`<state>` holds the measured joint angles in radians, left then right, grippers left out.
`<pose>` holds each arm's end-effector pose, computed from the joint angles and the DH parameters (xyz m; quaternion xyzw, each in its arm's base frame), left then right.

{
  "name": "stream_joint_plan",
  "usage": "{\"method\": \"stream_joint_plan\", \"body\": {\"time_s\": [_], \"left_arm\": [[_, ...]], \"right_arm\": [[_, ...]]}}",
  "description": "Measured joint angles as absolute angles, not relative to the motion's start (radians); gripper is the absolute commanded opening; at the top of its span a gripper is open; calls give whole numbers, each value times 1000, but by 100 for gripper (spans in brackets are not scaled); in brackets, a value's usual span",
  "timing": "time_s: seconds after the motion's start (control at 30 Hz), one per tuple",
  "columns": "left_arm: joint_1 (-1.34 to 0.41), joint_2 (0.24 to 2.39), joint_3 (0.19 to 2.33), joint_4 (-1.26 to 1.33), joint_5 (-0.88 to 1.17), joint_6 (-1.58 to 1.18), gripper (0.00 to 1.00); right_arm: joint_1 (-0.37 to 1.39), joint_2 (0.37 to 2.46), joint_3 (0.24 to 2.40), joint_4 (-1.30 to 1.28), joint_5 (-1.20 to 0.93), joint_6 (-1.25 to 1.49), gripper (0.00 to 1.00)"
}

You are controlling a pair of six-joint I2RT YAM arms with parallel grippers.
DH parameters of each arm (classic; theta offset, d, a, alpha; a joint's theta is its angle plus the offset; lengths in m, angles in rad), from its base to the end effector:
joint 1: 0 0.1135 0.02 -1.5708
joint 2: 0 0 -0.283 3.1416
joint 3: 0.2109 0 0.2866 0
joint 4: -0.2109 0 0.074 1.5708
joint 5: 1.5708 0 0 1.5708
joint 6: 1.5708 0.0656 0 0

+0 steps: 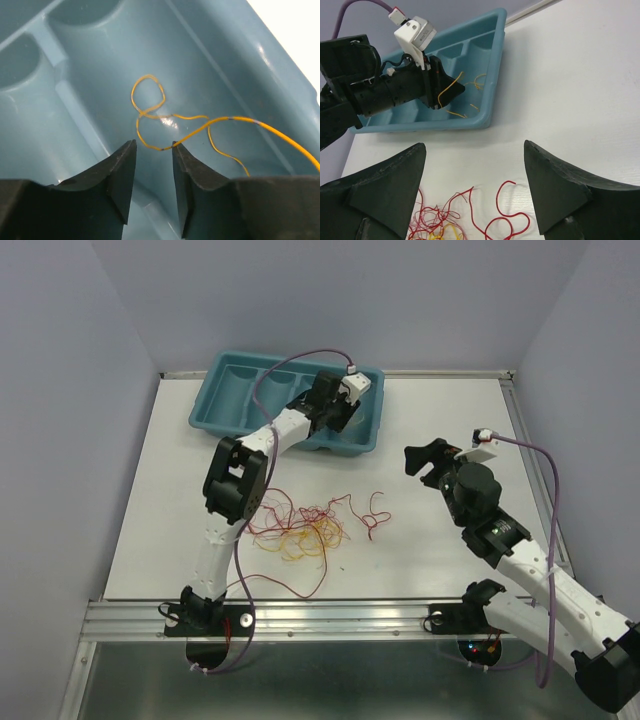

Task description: Untangle the cables

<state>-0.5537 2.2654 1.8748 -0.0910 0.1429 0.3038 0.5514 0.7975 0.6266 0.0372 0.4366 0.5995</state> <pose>0.5108 -0.3267 0.2154 0.3883 0.7606 -0.1250 0.5051 0.2198 0.1026 0.3097 0.1602 0.7313 0.2130 0.6279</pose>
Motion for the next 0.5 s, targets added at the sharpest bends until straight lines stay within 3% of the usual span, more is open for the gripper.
{"method": "stream_joint_plan", "body": {"time_s": [0.2,0.5], "left_arm": [[-548,2262,1875,-112,117,297,63],[-534,2111,1758,-90,70,296,70]], "right_arm": [[551,815,627,38,435,599,84],[551,832,627,37,430,599,86]]}}
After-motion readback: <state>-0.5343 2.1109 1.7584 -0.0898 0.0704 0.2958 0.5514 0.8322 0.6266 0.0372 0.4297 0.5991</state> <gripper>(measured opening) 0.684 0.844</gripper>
